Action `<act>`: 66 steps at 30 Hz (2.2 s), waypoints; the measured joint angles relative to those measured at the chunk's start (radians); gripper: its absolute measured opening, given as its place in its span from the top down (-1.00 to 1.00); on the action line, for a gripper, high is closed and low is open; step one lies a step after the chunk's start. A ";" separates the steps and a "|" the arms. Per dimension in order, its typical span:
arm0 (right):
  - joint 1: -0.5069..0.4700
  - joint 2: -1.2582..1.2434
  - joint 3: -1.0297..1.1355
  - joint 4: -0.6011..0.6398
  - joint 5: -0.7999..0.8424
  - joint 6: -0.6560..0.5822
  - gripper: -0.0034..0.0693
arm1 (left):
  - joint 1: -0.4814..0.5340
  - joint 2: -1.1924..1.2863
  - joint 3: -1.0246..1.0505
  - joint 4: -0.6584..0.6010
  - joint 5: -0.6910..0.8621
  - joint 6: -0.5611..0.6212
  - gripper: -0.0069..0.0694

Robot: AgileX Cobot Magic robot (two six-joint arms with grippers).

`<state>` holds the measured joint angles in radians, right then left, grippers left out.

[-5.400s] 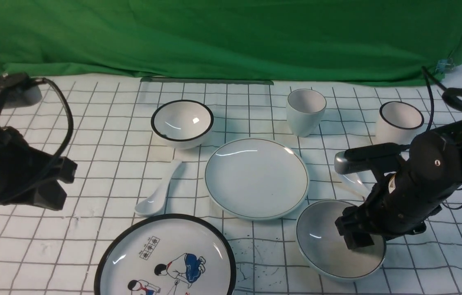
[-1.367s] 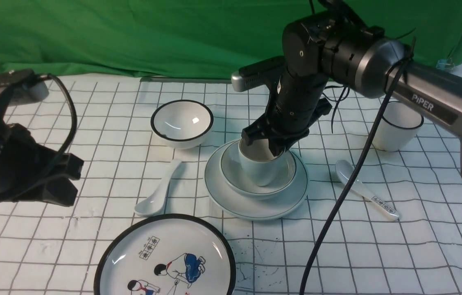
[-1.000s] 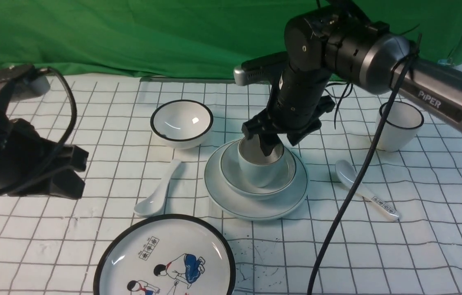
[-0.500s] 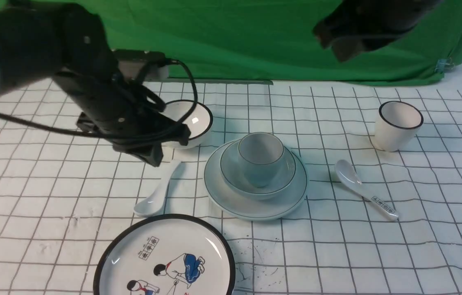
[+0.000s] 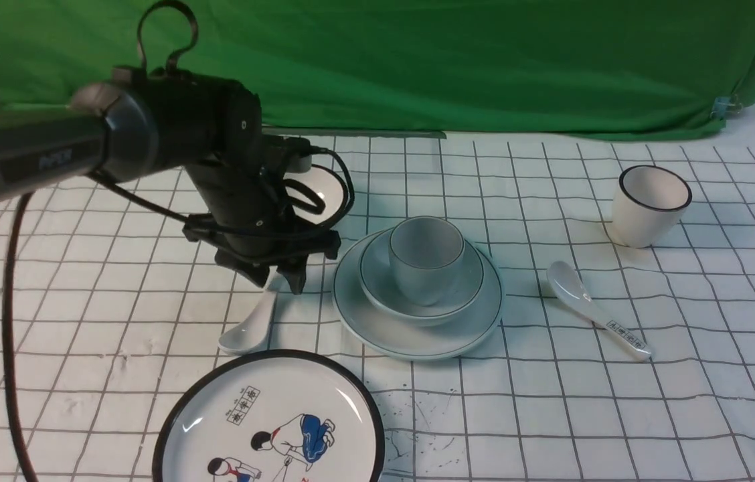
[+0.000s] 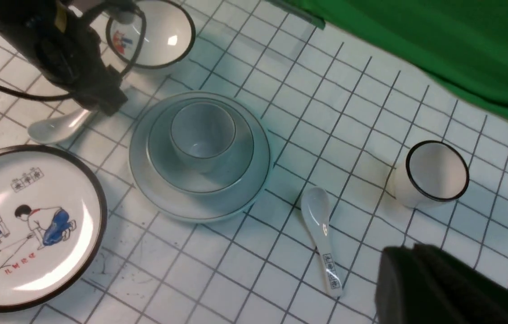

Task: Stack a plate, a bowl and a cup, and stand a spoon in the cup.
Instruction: Use the left arm to grab a blue soup spoon, then use the left arm to put the blue soup spoon into the blue teacup in the middle

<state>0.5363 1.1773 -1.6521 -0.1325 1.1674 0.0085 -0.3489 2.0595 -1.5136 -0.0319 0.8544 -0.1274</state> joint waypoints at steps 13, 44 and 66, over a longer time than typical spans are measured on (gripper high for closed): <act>-0.001 -0.051 0.001 -0.002 0.000 0.031 0.69 | 0.004 0.060 -0.015 0.021 -0.028 -0.031 0.44; -0.001 -0.056 0.001 -0.052 -0.003 -0.008 0.62 | -0.277 -0.254 0.336 -0.069 -1.233 -0.006 0.53; -0.001 -0.057 0.001 -0.055 -0.009 -0.026 0.62 | -0.279 -0.069 0.365 0.017 -1.471 -0.003 0.38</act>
<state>0.5355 1.1199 -1.6509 -0.1871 1.1585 -0.0179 -0.6282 1.9901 -1.1488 -0.0149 -0.6167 -0.1303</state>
